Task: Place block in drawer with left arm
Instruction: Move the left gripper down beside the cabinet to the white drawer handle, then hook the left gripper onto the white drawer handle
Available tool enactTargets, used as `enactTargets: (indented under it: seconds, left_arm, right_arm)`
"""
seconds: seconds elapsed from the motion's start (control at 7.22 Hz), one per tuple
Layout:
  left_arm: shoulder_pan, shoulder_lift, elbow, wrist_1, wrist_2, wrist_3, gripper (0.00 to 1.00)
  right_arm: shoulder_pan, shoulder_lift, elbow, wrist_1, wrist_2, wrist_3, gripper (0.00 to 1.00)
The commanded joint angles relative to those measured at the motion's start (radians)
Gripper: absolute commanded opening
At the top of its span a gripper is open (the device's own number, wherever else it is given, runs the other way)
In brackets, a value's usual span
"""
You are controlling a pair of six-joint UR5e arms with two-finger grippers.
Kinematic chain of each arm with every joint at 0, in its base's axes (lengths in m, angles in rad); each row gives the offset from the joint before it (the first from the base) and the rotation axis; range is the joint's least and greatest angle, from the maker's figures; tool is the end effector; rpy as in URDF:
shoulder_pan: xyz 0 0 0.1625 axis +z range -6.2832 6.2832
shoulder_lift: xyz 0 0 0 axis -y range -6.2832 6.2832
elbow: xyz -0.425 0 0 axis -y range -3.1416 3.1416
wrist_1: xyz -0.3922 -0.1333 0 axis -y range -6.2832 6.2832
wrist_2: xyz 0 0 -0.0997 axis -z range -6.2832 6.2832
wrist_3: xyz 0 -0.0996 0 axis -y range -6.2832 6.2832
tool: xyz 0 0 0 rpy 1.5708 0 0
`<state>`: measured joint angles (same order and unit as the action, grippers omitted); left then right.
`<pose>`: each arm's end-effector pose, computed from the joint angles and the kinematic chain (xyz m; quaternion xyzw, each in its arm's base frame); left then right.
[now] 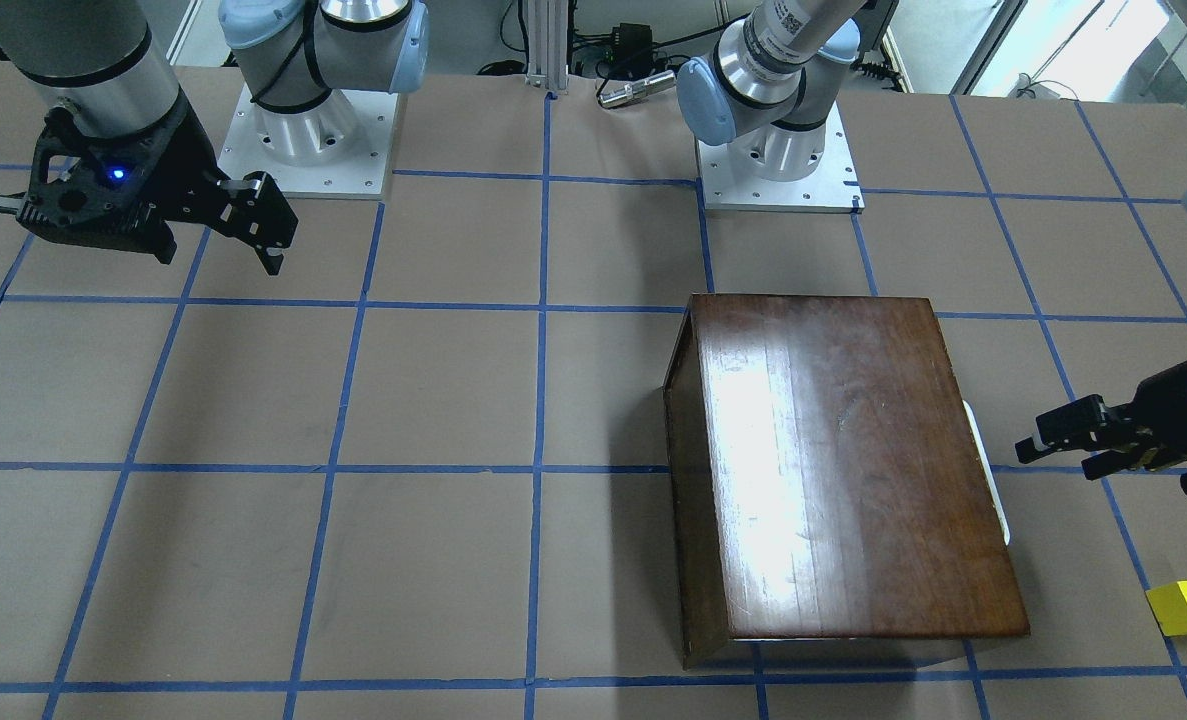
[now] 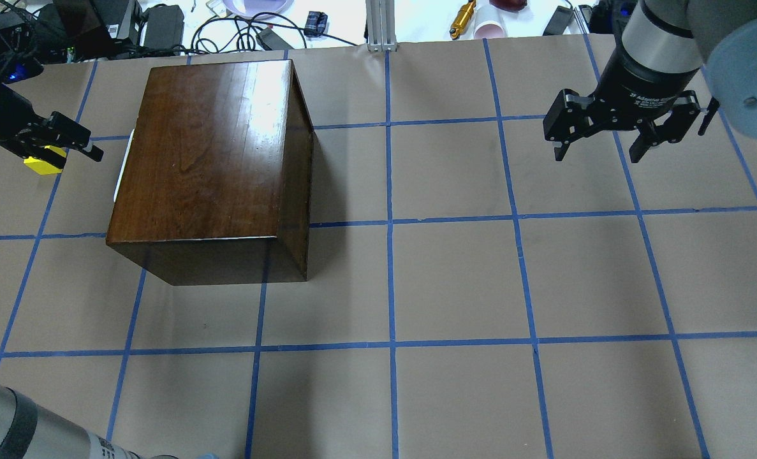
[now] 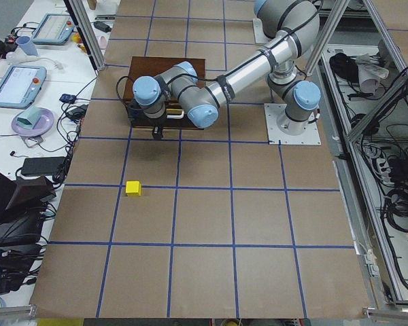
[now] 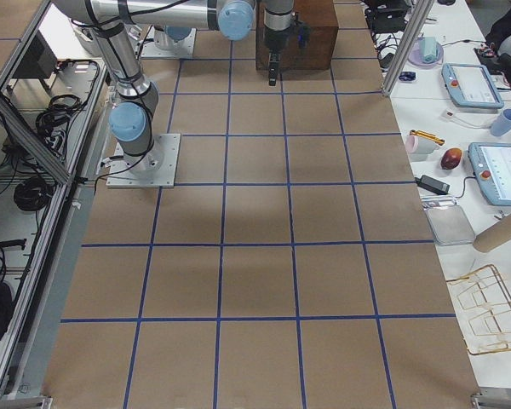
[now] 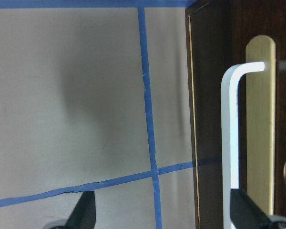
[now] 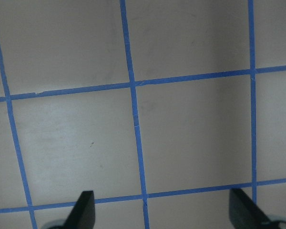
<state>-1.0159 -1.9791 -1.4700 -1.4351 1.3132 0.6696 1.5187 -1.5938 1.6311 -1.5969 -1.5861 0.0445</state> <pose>0.1941 -0.6142 0.3219 -0.0456 -0.9871 0.0039 0.1536 0.1066 -0.4869 0.4721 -0.0482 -0.9988 -0.0056 0.0076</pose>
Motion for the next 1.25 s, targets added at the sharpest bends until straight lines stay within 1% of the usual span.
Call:
enactTargets:
  seconds: [0.0,0.42,1.11]
  left_arm:
    - [-0.009,-0.013,-0.003,0.001,-0.038,0.010,1.00]
    - [-0.023,-0.021,-0.016,-0.001,-0.045,0.059,1.00]
    - [-0.024,-0.047,-0.015,0.001,-0.045,0.047,1.00]
  right_arm:
    - [0.000,0.000,0.000,0.000,0.000,0.000,1.00]
    - [-0.002,0.000,0.000,0.000,0.000,0.000,1.00]
    - [0.000,0.000,0.000,0.000,0.000,0.000,1.00]
